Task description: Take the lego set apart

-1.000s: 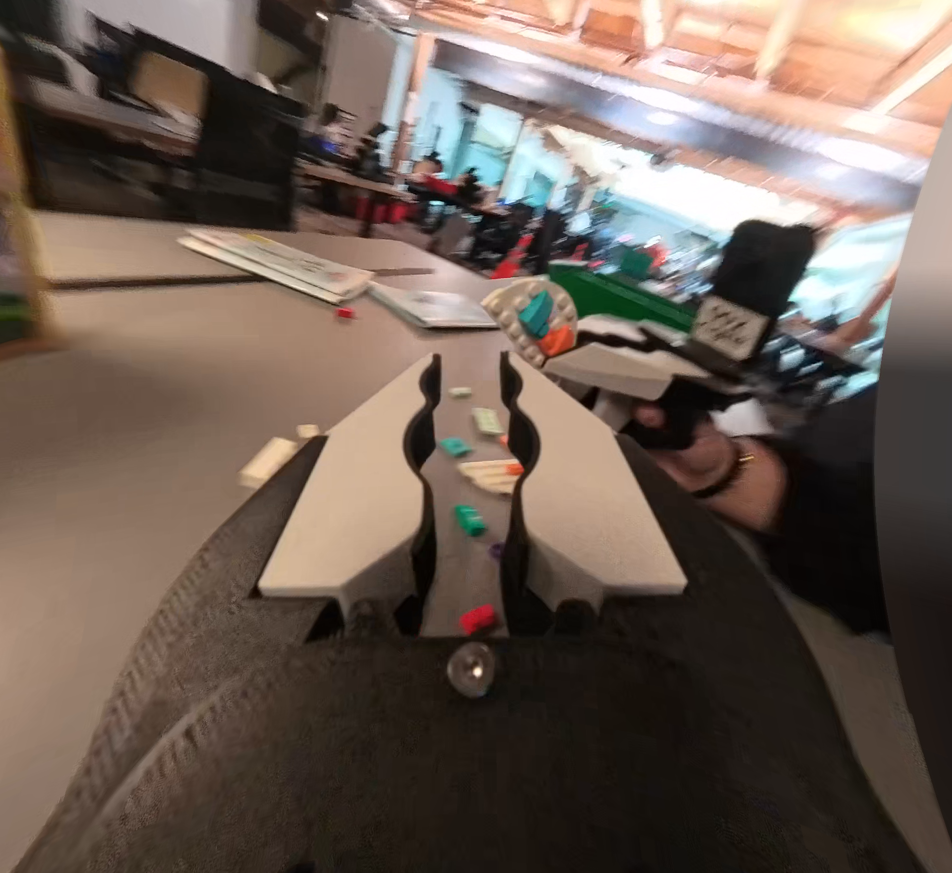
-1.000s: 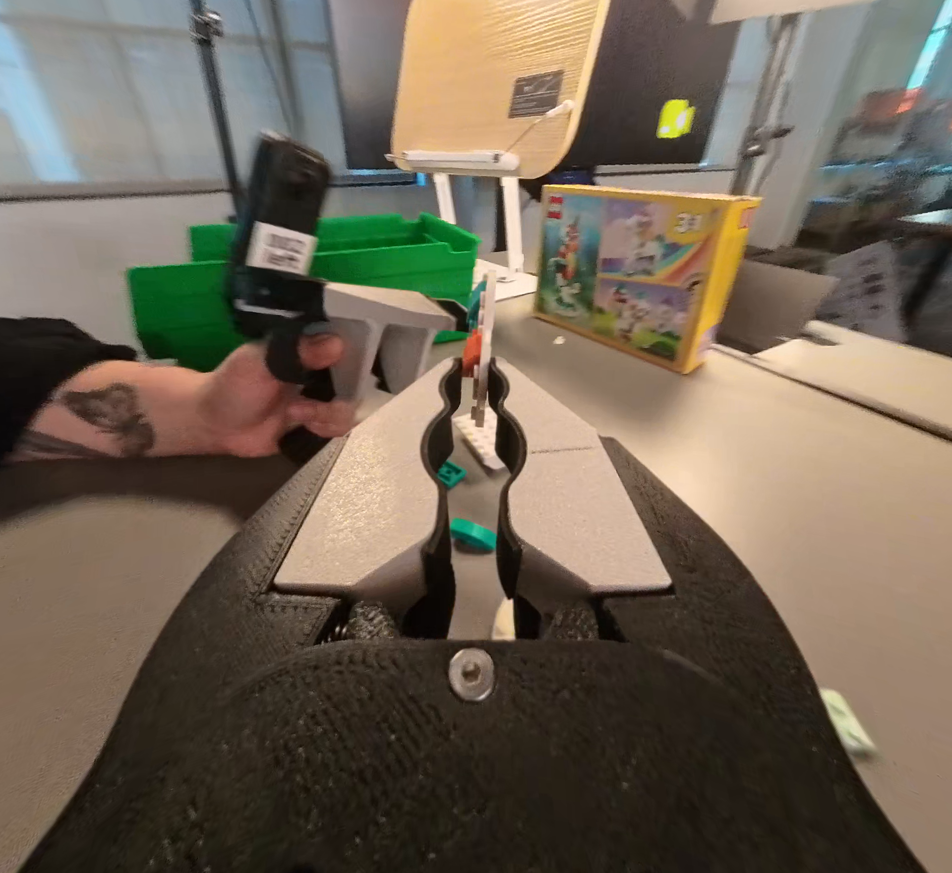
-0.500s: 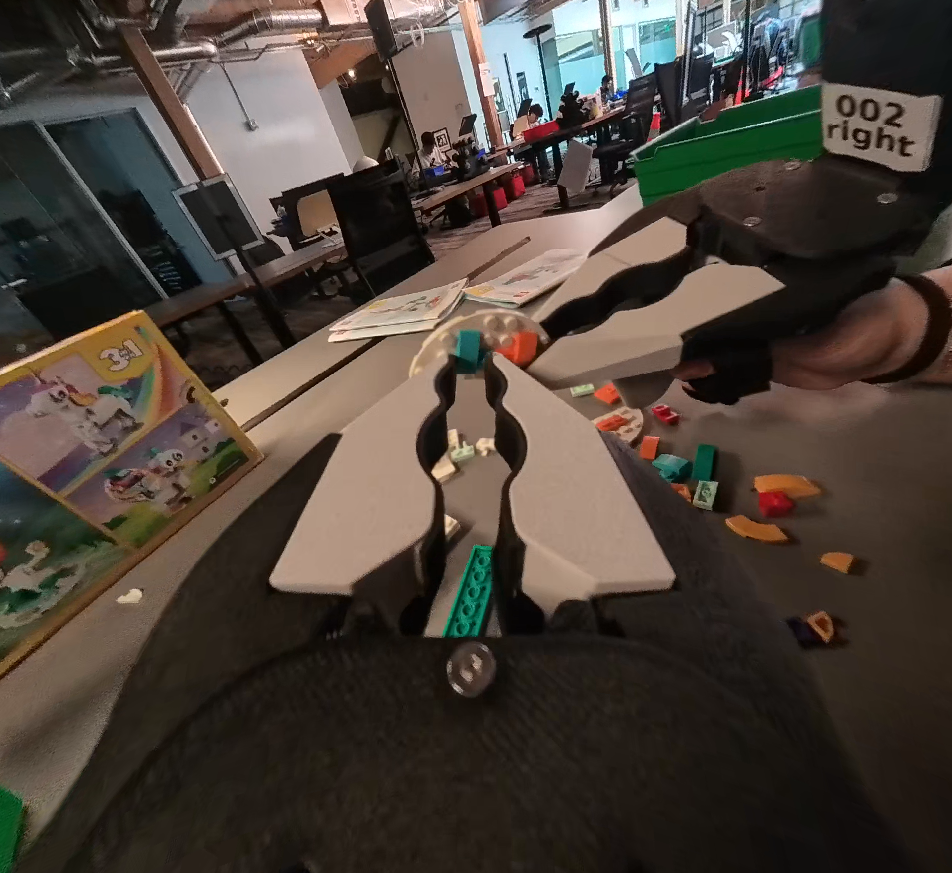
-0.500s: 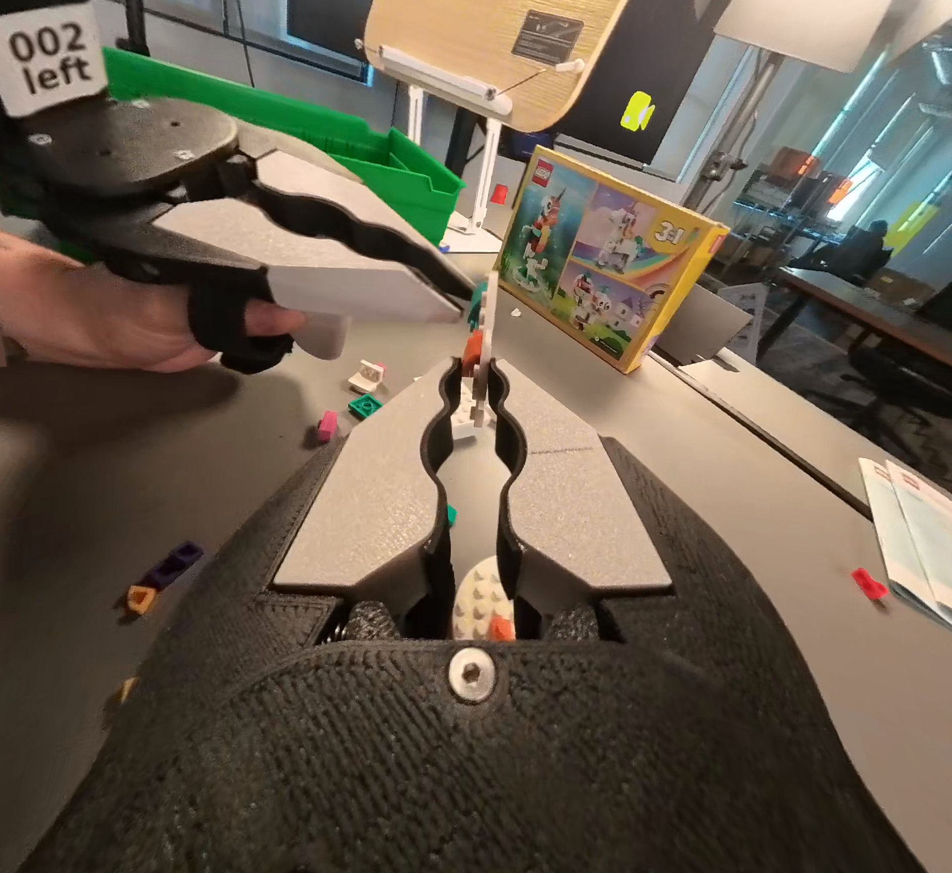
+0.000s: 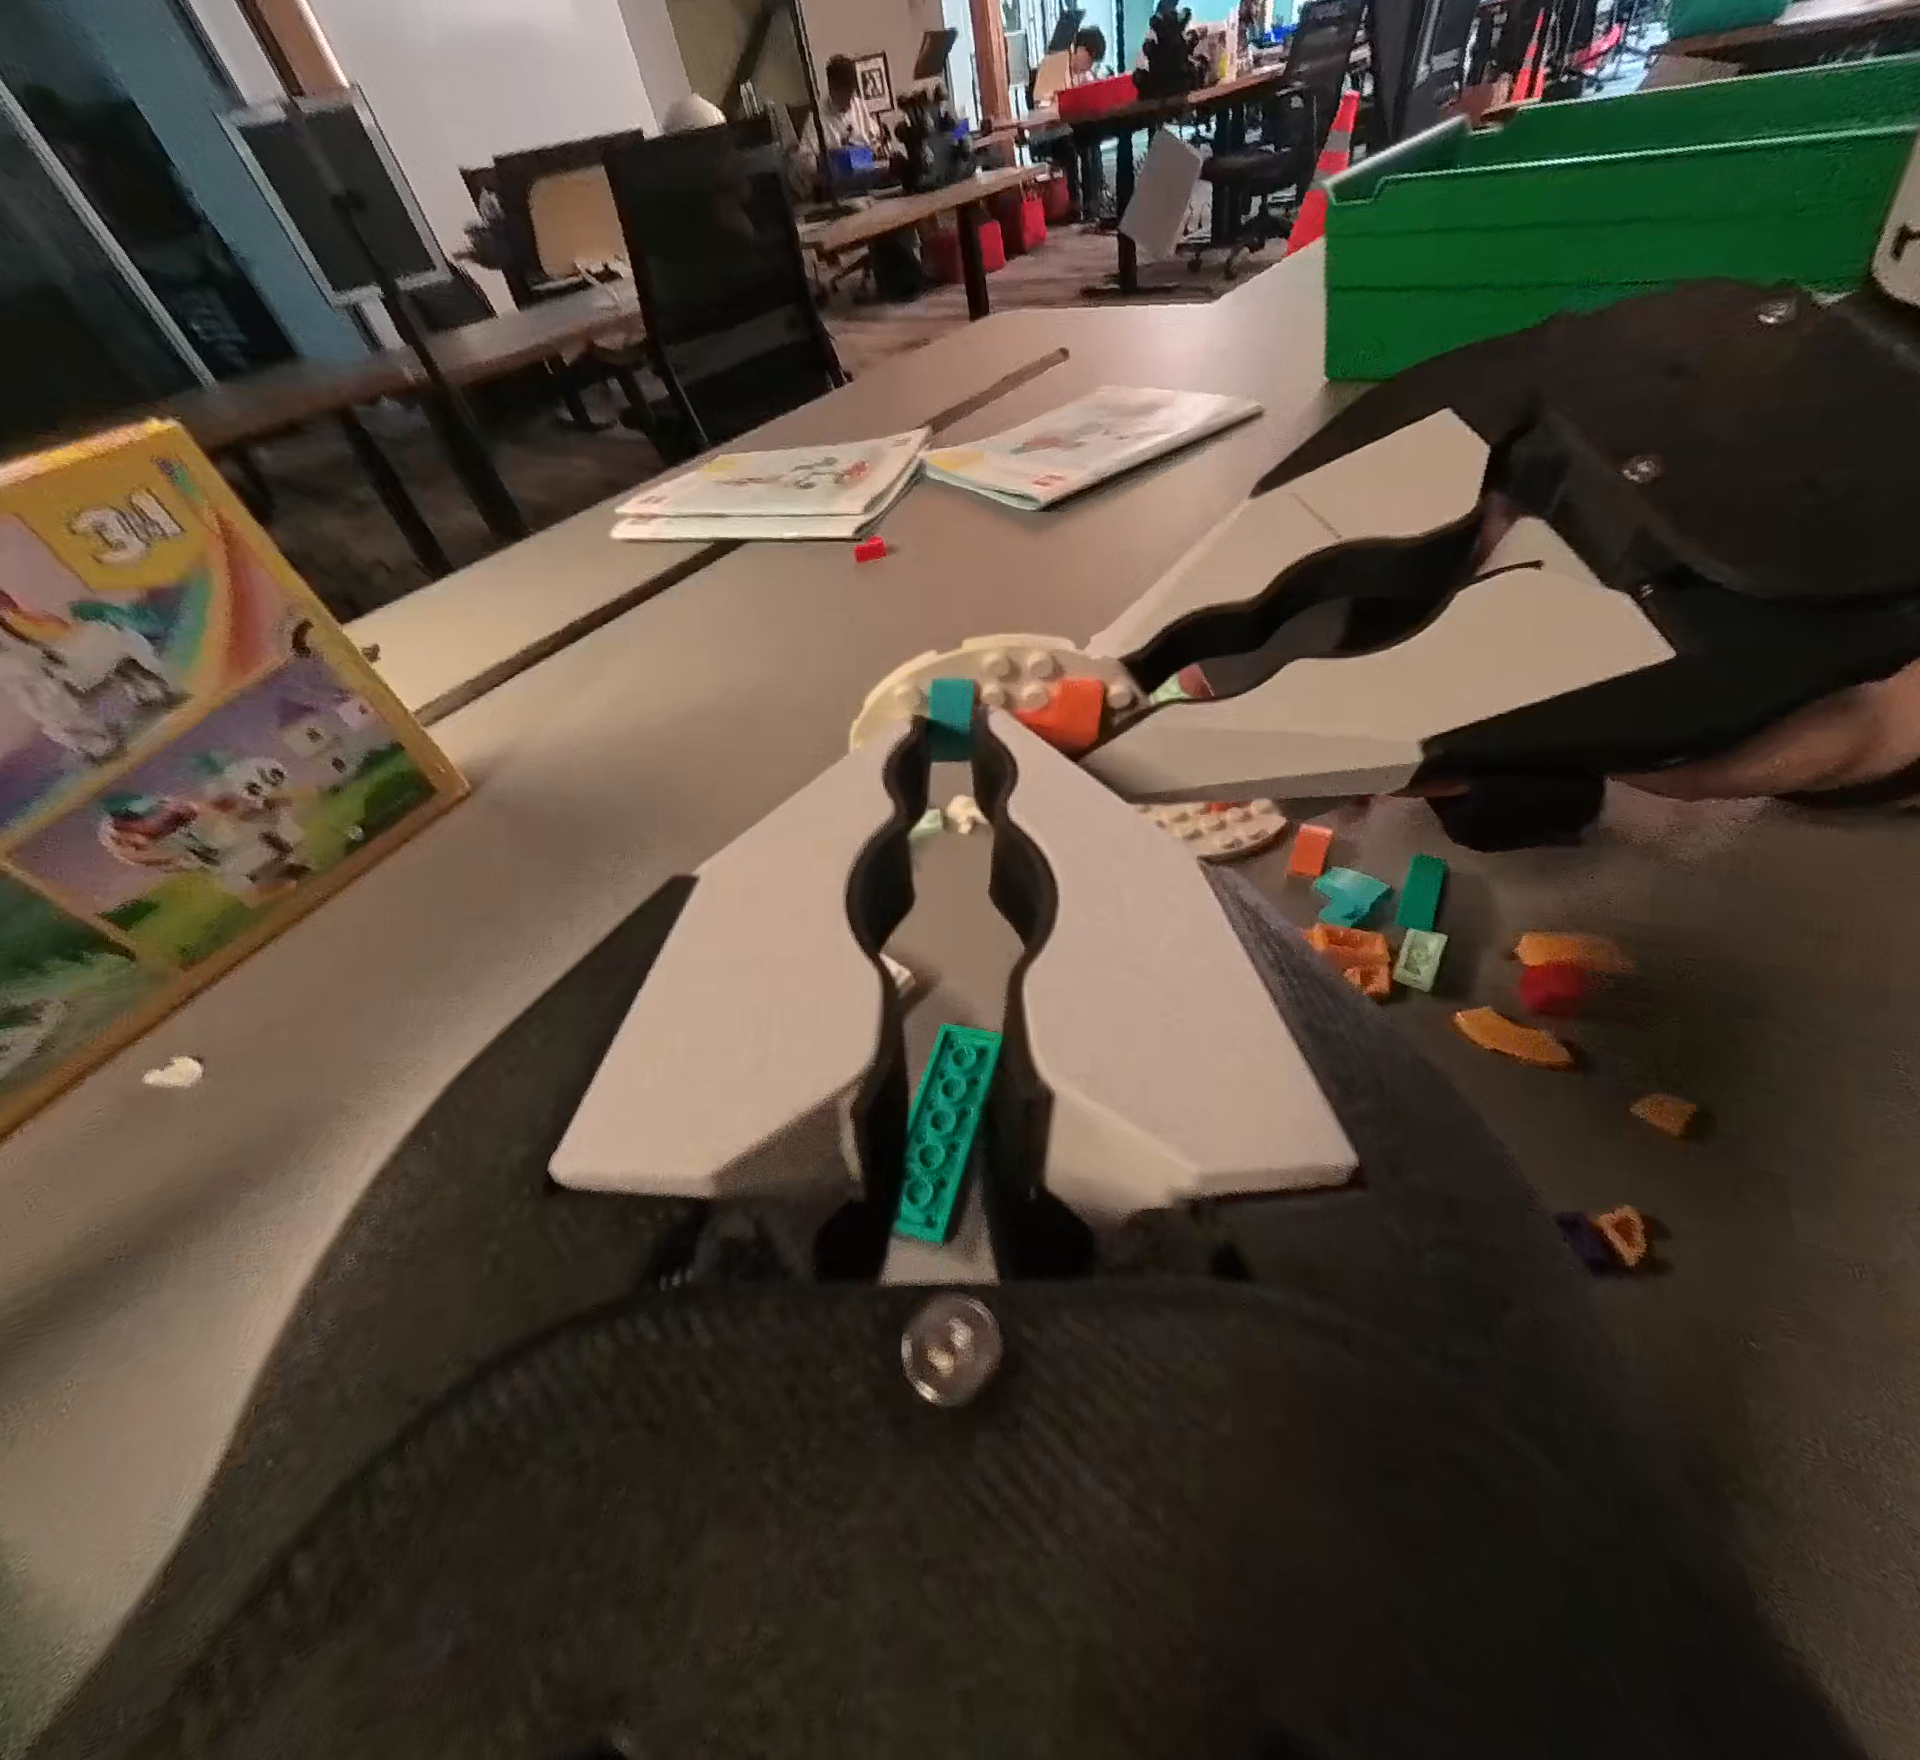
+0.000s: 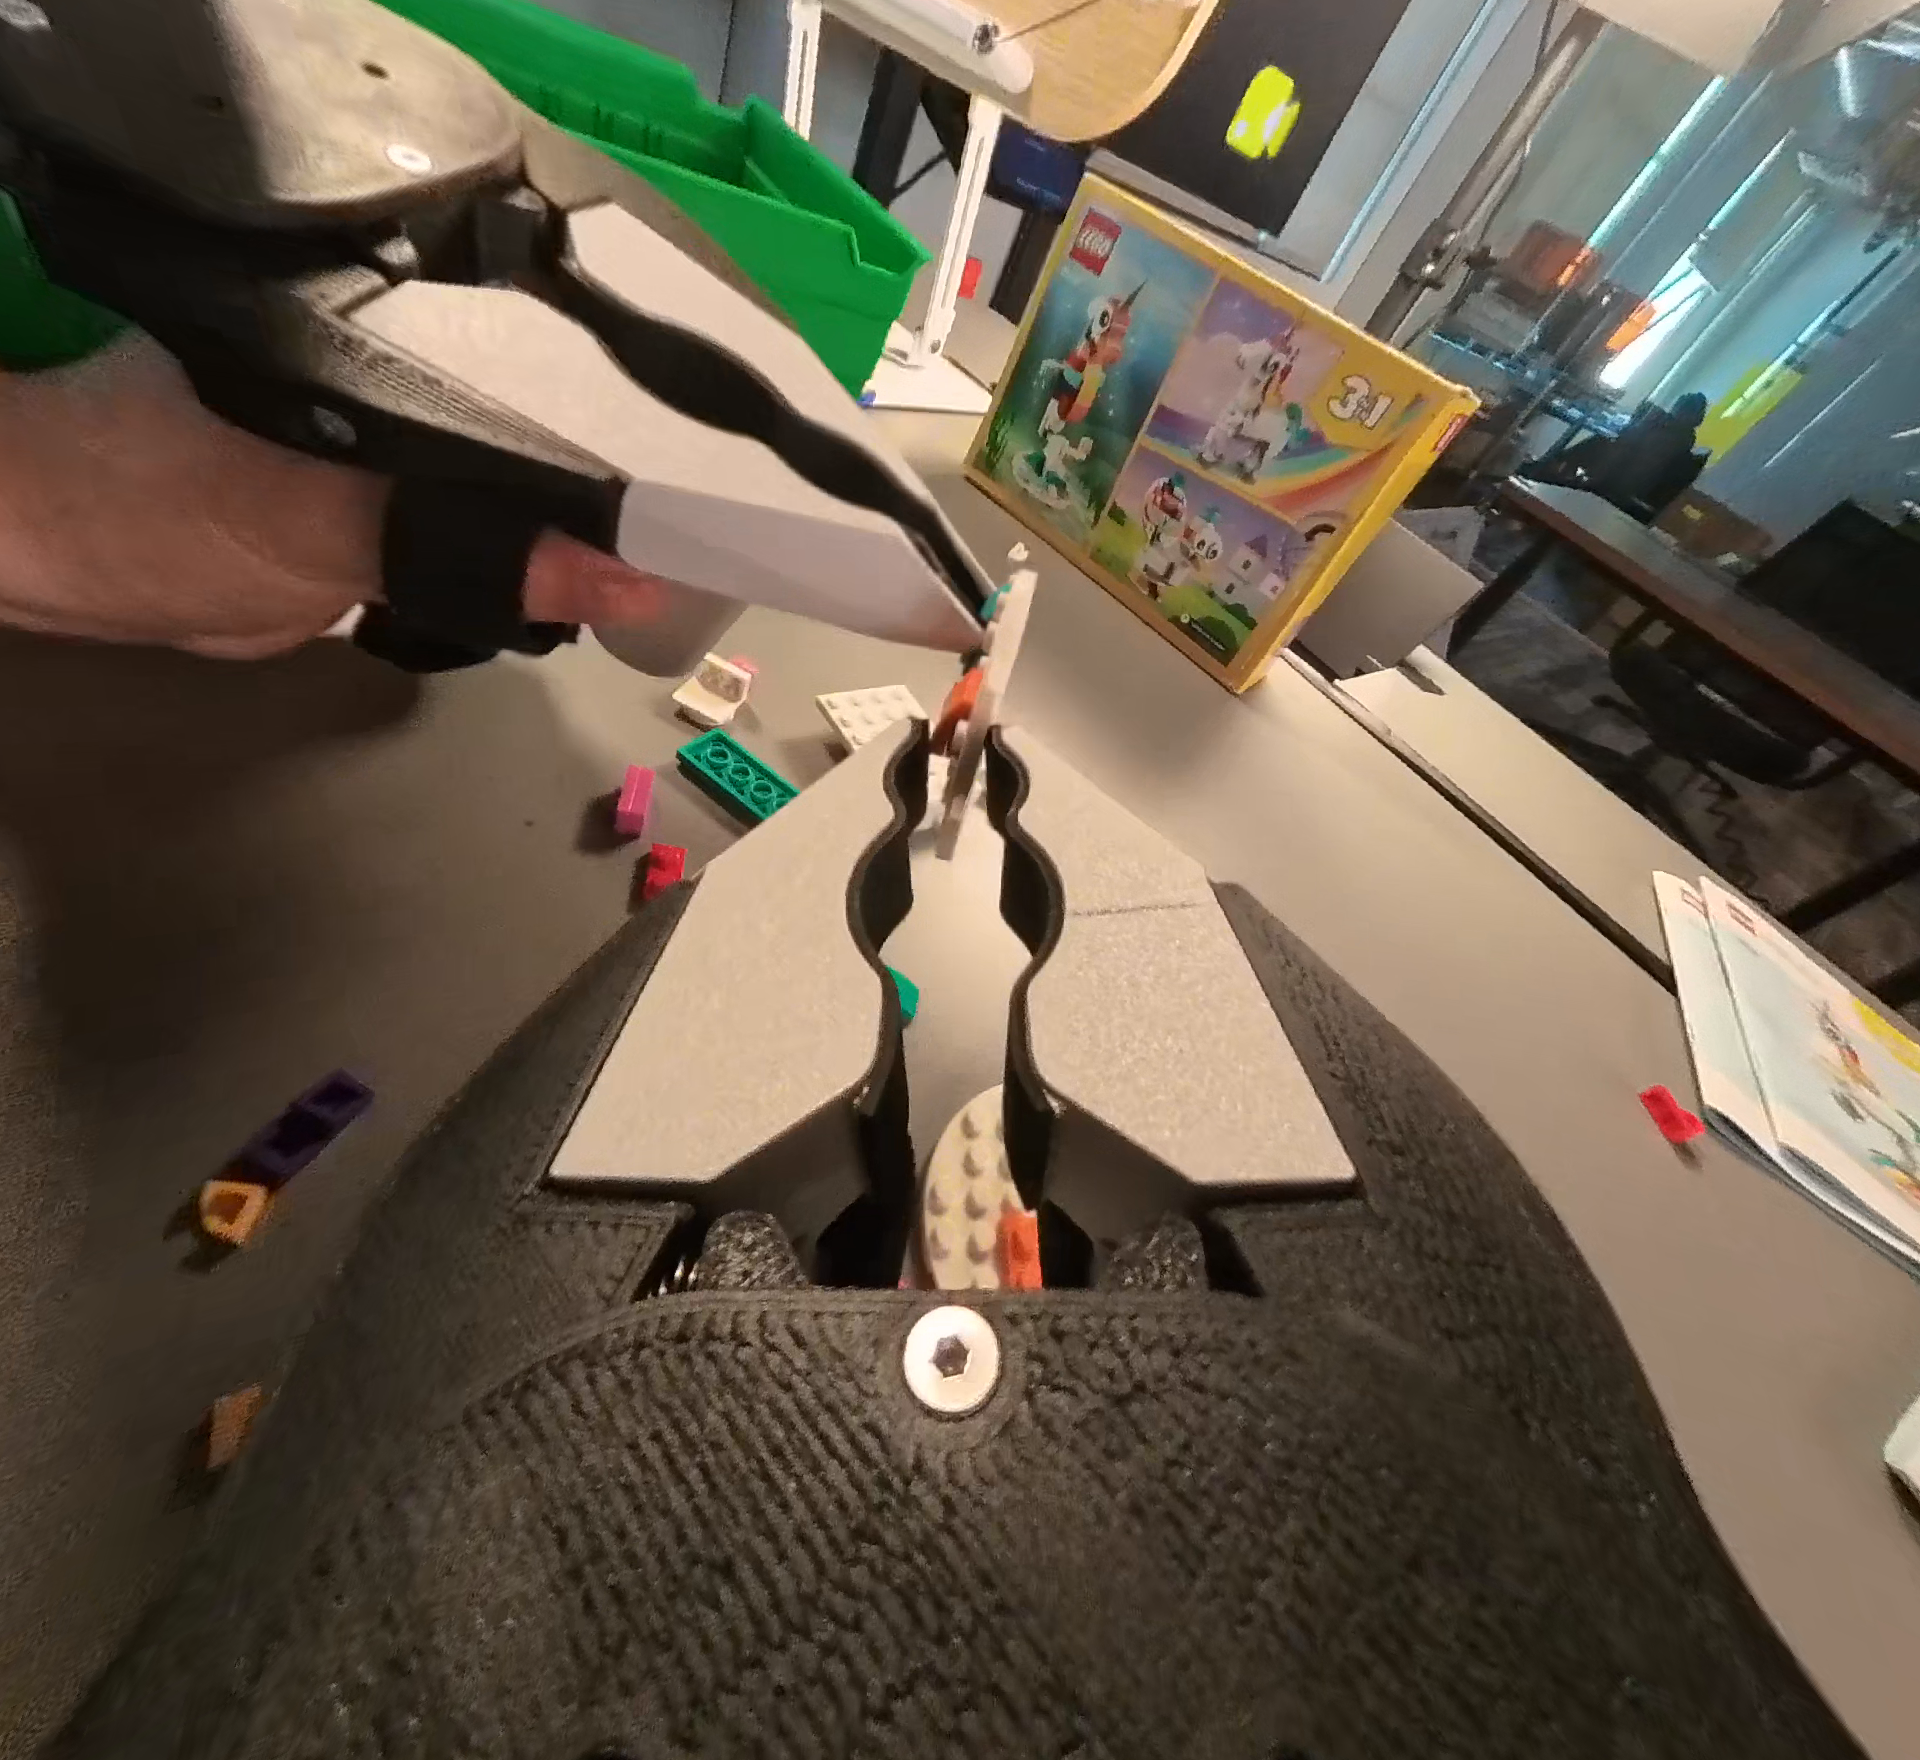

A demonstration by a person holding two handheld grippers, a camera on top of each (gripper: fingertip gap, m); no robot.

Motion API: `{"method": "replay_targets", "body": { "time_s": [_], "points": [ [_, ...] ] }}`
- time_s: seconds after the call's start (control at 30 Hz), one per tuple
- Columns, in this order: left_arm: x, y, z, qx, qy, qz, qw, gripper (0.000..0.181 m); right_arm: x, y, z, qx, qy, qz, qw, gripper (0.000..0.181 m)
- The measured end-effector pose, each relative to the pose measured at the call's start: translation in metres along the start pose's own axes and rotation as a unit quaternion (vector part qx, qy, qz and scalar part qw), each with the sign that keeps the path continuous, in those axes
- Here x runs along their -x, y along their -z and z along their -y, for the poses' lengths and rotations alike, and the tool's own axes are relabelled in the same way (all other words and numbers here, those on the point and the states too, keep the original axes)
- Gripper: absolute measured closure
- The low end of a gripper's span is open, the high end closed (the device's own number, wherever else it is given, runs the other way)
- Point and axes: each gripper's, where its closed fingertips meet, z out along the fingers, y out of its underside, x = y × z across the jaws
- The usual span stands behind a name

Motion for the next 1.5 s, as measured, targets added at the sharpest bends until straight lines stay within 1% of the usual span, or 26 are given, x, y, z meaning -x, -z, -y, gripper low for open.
{"method": "replay_targets", "body": {
  "time_s": [0.07,0.17,0.2,0.23,0.27,0.33,0.43,0.47,0.5,0.53,0.57,0.6,0.7,0.8,0.83,0.87,0.9,1.07,1.17,1.33,1.5],
  "points": [
    [0.001,-0.001,-0.001,0.005,0.012,-0.002,1.000,0.175,-0.003,-0.002,-0.001,0.007,-0.010,-0.015,1.000,0.173],
    [-0.003,-0.005,-0.005,0.017,0.011,-0.010,1.000,0.175,-0.004,-0.007,-0.006,0.033,-0.011,-0.027,0.999,0.155],
    [-0.005,-0.005,-0.005,0.019,0.005,-0.012,1.000,0.175,-0.003,-0.007,-0.007,0.036,-0.010,-0.028,0.999,0.156],
    [-0.005,-0.005,-0.005,0.021,0.000,-0.013,1.000,0.175,-0.004,-0.007,-0.006,0.034,-0.008,-0.031,0.999,0.166],
    [-0.006,-0.005,-0.005,0.022,-0.001,-0.015,1.000,0.175,-0.006,-0.006,-0.006,0.032,-0.009,-0.035,0.999,0.171],
    [-0.008,-0.006,-0.006,0.027,0.007,-0.023,0.999,0.175,-0.008,-0.004,-0.007,0.036,-0.015,-0.034,0.999,0.173],
    [-0.008,-0.008,-0.005,0.029,0.002,-0.018,0.999,0.176,-0.014,-0.003,-0.008,0.042,0.000,-0.068,0.997,0.174],
    [-0.007,-0.009,-0.005,0.029,0.000,-0.014,0.999,0.176,-0.019,-0.002,-0.009,0.046,-0.004,-0.086,0.995,0.174],
    [-0.003,-0.006,-0.007,0.031,-0.006,-0.004,1.000,0.181,-0.033,0.002,-0.011,0.048,-0.010,-0.123,0.991,0.174],
    [0.002,-0.003,-0.009,0.031,0.000,0.002,1.000,0.181,-0.054,0.011,-0.014,0.045,-0.038,-0.160,0.985,0.174],
    [0.006,0.000,-0.008,0.027,0.020,0.001,0.999,0.181,-0.068,0.018,-0.017,0.036,-0.085,-0.170,0.981,0.174],
    [0.010,0.002,-0.006,0.020,0.043,-0.002,0.999,0.181,-0.071,0.020,-0.020,0.029,-0.110,-0.163,0.980,0.174],
    [0.007,-0.004,-0.011,0.022,0.062,-0.022,0.998,0.181,-0.053,0.011,-0.016,0.025,-0.106,-0.116,0.987,0.174],
    [0.002,-0.005,-0.008,0.007,0.040,-0.017,0.999,0.181,-0.034,0.001,-0.009,0.018,-0.091,-0.067,0.993,0.174],
    [-0.001,-0.004,-0.005,-0.003,0.029,-0.018,0.999,0.180,-0.029,0.000,-0.007,0.015,-0.079,-0.060,0.995,0.174],
    [-0.003,-0.003,-0.004,-0.006,0.024,-0.019,1.000,0.174,-0.025,0.000,-0.006,0.014,-0.068,-0.055,0.996,0.174],
    [-0.005,-0.004,-0.003,-0.006,0.023,-0.022,0.999,0.173,-0.021,-0.001,-0.005,0.015,-0.058,-0.049,0.997,0.174],
    [-0.007,-0.005,-0.004,0.000,0.029,-0.021,0.999,0.169,-0.015,-0.002,-0.003,0.012,-0.041,-0.048,0.998,0.174],
    [-0.009,-0.004,-0.001,-0.012,0.046,-0.028,0.998,0.170,-0.014,-0.004,-0.003,0.017,-0.028,-0.054,0.998,0.174],
    [-0.005,-0.004,-0.002,-0.011,0.050,-0.013,0.999,0.170,-0.009,-0.008,-0.002,0.025,-0.008,-0.064,0.998,0.174],
    [-0.007,-0.003,-0.003,-0.006,0.050,-0.019,0.999,0.170,-0.006,-0.007,-0.003,0.027,0.022,-0.064,0.997,0.174]
  ]
}}
